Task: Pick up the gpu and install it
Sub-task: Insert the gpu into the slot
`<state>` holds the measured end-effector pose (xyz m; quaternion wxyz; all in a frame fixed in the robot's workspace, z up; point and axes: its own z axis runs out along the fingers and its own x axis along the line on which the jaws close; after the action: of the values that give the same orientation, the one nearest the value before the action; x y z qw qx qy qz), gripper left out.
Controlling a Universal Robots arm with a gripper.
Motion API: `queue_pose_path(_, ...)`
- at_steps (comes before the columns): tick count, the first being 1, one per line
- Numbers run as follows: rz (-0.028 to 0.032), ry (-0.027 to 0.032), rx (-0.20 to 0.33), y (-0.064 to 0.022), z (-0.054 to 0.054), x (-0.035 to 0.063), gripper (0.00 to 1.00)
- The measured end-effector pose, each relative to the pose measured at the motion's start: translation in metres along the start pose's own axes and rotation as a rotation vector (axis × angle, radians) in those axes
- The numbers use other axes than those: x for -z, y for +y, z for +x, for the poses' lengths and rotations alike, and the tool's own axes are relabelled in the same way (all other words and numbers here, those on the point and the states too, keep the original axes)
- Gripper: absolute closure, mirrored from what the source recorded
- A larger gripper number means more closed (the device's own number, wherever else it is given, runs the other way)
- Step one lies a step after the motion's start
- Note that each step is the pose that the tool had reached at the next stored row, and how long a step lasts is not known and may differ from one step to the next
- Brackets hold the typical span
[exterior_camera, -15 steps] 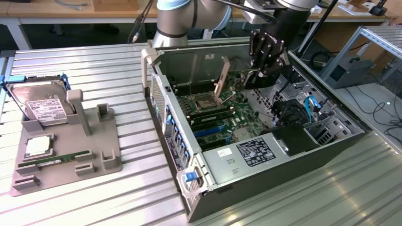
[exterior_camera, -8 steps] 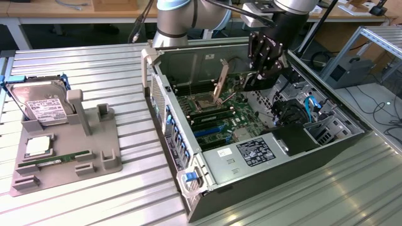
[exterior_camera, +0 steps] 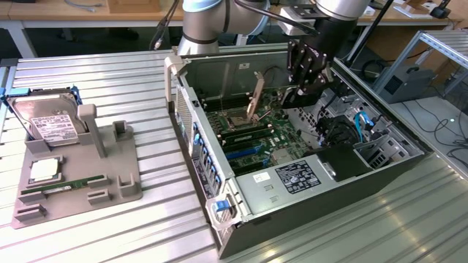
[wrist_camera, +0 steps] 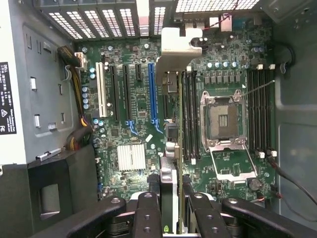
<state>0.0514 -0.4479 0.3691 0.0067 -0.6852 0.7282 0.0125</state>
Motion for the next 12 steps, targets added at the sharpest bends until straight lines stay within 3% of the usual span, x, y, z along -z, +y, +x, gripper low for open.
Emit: queue_pose_path(12,0.0,0.0,0.0,0.0071,0.0028,-0.0055,0.73)
